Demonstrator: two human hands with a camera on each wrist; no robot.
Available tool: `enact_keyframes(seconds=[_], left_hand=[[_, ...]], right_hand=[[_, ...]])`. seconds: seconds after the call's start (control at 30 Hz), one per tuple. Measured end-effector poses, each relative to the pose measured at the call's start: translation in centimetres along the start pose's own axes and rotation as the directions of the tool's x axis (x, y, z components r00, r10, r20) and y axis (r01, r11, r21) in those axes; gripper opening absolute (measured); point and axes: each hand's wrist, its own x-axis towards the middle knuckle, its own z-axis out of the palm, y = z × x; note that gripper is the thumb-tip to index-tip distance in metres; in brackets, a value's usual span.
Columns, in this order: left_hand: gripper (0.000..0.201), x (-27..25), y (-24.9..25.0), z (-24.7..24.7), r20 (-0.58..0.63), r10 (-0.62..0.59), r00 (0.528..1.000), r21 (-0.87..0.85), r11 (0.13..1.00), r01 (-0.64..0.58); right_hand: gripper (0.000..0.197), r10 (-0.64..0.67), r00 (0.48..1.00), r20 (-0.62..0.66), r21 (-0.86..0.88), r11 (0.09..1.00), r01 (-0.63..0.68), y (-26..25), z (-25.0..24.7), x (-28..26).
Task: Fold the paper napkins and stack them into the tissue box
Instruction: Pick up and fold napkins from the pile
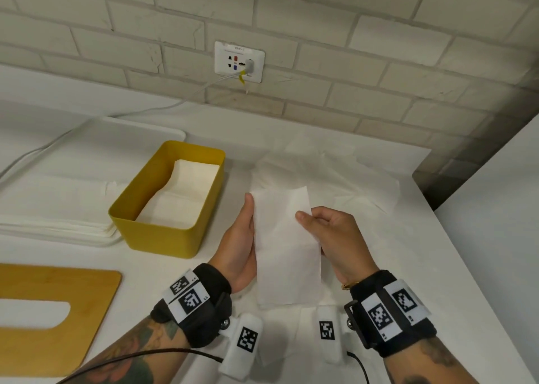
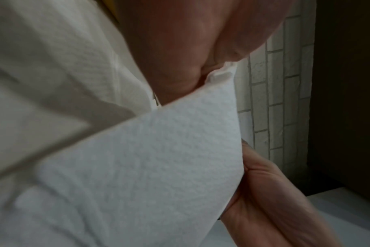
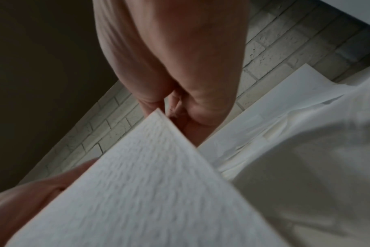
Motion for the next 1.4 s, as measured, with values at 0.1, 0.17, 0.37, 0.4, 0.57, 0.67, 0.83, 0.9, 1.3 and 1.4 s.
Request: enact_keyframes(seconds=[0.1,0.17,0.37,0.4,0.57,0.67,0.83,0.9,1.3,1.4], left_hand=[[0.072,0.0,0.1,0.3,0.034,0.001,0.999,0.032,0.999,-0.002],[0.056,-0.2,0.2,0.6,0.026,0.016,1.000,0.086,0.996,-0.018],[0.036,0.3,0.3,-0.2,-0.076,0.029,0.997,0.135,0.991,-0.018],[0.036,0.4,0.5,-0.5,-0.100,0.037,0.994,0.131,0.991,-0.024],[0.025,0.2,1.5,-1.9,-0.147,0.096,0.985,0.100,0.992,-0.081],[0.027,0.0,1.4,-2.3,-0.152,0.084,0.985,0.076,0.994,-0.074],[0.021,-0.2,0.9,-1.8,-0.154,0.066,0.986,0.077,0.996,-0.055],[0.022,-0.3,0.7,-1.5,-0.153,0.056,0.987,0.080,0.996,-0.044],[0.025,-0.5,1.3,-2.8,-0.221,0.065,0.973,0.057,0.997,-0.054],[0.025,-0.3,1.2,-2.8,-0.231,0.060,0.971,0.053,0.997,-0.049]], right_hand=[[0.049,0.003,1.000,0.000,-0.014,1.000,-0.003,0.2,0.1,0.1],[0.046,0.011,1.000,0.001,-0.015,1.000,-0.011,0.4,0.2,0.2],[0.025,0.111,0.988,0.105,0.067,0.991,-0.119,1.3,0.7,-1.6],[0.024,0.149,0.972,0.181,0.016,0.988,-0.154,1.7,0.5,-2.1],[0.018,0.330,0.857,0.397,-0.297,0.929,-0.220,2.5,-3.0,-3.7],[0.017,0.294,0.918,0.265,-0.388,0.904,-0.178,1.8,-6.2,-1.9],[0.014,0.116,0.993,-0.007,-0.671,0.735,-0.091,1.3,-9.1,3.6],[0.024,0.124,0.992,0.021,-0.802,0.595,-0.057,1.6,-8.9,5.5],[0.032,0.126,0.988,0.094,-0.967,0.248,0.060,3.6,-7.6,8.9],[0.026,0.110,0.990,0.087,-0.947,0.318,0.048,3.0,-8.3,9.0]])
